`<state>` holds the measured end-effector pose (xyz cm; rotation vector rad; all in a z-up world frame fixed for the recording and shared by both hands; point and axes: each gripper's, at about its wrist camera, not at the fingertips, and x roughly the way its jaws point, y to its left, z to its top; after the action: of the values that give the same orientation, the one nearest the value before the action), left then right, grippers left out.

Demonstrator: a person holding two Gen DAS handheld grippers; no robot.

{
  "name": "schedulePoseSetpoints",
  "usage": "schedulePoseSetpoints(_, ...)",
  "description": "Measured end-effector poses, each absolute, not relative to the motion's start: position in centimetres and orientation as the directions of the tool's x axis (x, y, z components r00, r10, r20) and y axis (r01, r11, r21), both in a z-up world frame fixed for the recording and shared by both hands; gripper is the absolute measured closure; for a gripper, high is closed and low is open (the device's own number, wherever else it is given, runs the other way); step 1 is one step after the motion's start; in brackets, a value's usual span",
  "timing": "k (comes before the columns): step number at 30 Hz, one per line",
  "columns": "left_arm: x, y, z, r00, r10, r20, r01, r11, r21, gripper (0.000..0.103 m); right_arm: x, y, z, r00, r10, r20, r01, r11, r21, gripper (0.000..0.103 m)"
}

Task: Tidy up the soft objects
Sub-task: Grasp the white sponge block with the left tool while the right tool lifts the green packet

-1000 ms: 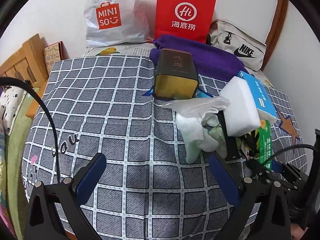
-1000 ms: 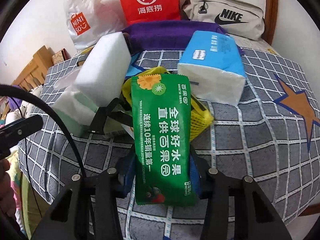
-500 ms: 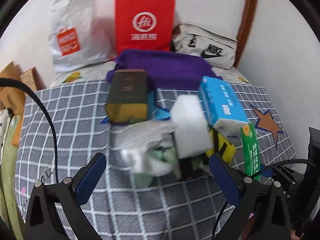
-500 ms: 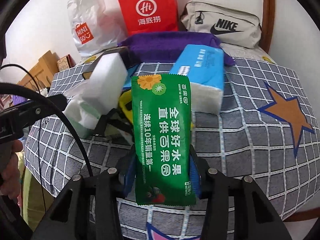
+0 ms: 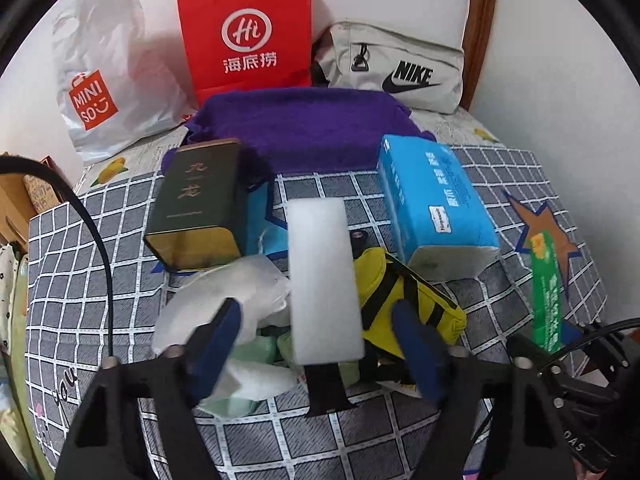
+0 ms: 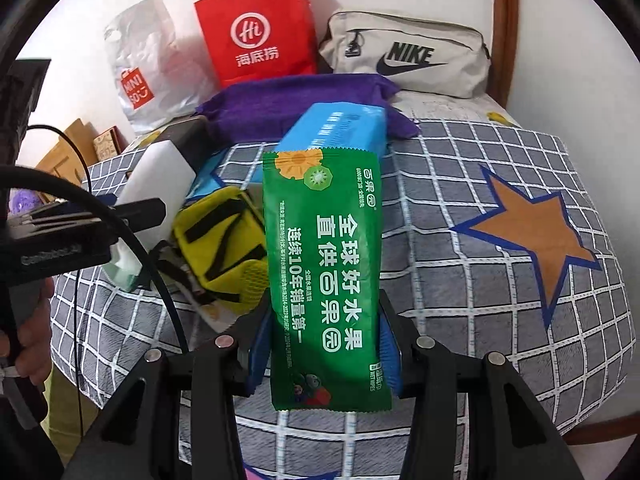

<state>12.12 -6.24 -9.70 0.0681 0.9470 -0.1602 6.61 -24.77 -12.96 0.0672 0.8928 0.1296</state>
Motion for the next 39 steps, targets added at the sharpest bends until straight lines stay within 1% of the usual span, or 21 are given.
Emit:
schedulePoseSetpoints(1, 12.3, -6.4, -9.8, 0.571, -0.103, -0.815, 0.169, 0.986, -0.006, 0.045, 6.7, -25.0, -13.1, 0.617, 0.141, -0.774, -0.081, 0.99, 0.116, 0.057)
schedulePoseSetpoints(2, 12.4, -6.4, -10.0, 0.567, -0.101, -0.817, 0.172, 0.985, -0.003, 0.062, 6.8, -25.3, -13.3, 0.614, 0.14, -0.776, -0.075, 0.99, 0.119, 0.057)
schedulePoseSetpoints(3, 12.4, -6.3, -10.0, 0.563, -0.108, -0.819, 0.171, 0.985, -0.012, 0.071, 6.9, -25.5, -13.4, 0.612, 0.139, -0.779, -0.073, 0.99, 0.12, 0.057)
schedulePoseSetpoints(5, 12.3, -5.7, -9.6, 0.565, -0.146, -0.812, 0.175, 0.983, -0.056, 0.075, 7.0, -25.8, -13.4, 0.61, 0.14, -0.78, -0.07, 0.99, 0.123, 0.057)
schedulePoseSetpoints(7, 12.0, -5.2, -8.9, 0.568, -0.196, -0.799, 0.188, 0.976, -0.105, 0.075, 7.0, -26.0, -13.4, 0.61, 0.142, -0.779, -0.067, 0.99, 0.127, 0.057)
schedulePoseSetpoints(11, 11.4, -5.3, -7.7, 0.582, -0.196, -0.789, 0.218, 0.973, -0.08, 0.075, 7.2, -26.3, -12.9, 0.617, 0.149, -0.773, -0.063, 0.988, 0.14, 0.057)
schedulePoseSetpoints(20, 11.7, -4.0, -5.4, 0.601, -0.217, -0.769, 0.219, 0.97, -0.103, 0.075, 8.2, -25.8, -10.8, 0.631, 0.164, -0.758, -0.091, 0.986, 0.138, 0.057)
schedulePoseSetpoints(28, 13.9, -1.2, -3.6, 0.632, -0.17, -0.756, 0.156, 0.984, -0.091, 0.075, 10.3, -25.8, -8.6, 0.649, 0.171, -0.742, -0.11, 0.985, 0.131, 0.057)
schedulePoseSetpoints(39, 18.2, 1.1, -3.2, 0.633, -0.132, -0.763, 0.11, 0.991, -0.081, 0.075, 15.7, -24.2, -6.7, 0.644, 0.206, -0.737, -0.156, 0.978, 0.137, 0.057)
